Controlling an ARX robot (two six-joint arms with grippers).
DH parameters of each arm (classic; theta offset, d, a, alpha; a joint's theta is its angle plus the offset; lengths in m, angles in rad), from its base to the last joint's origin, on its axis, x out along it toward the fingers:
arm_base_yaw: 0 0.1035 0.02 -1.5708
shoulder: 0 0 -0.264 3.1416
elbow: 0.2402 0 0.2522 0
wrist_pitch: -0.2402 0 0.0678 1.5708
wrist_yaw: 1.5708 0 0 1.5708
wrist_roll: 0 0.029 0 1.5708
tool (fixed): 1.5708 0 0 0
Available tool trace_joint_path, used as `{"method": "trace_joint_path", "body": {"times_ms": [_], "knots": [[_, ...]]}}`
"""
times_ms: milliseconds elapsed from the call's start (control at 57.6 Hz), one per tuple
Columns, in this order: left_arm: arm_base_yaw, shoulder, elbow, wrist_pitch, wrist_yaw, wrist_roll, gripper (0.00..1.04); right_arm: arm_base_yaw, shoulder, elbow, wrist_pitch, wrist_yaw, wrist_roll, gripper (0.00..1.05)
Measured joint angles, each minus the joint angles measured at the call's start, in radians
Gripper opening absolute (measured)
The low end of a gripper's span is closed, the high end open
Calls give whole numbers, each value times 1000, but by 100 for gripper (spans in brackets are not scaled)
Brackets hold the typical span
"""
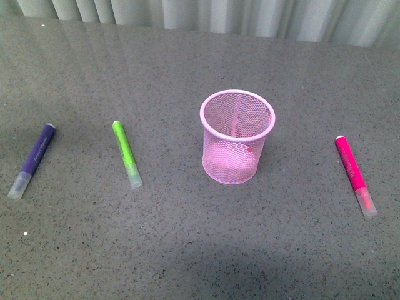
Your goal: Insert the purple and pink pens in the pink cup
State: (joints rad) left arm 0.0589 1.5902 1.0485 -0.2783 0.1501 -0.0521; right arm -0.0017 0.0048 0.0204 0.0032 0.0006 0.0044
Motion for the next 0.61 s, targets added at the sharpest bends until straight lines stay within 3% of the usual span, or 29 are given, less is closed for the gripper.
{"method": "trace_joint_path", "body": {"times_ms": [607], "knots": [[6, 317, 45, 97, -50, -22, 97, 0, 0, 0, 0, 0, 0, 97]]}}
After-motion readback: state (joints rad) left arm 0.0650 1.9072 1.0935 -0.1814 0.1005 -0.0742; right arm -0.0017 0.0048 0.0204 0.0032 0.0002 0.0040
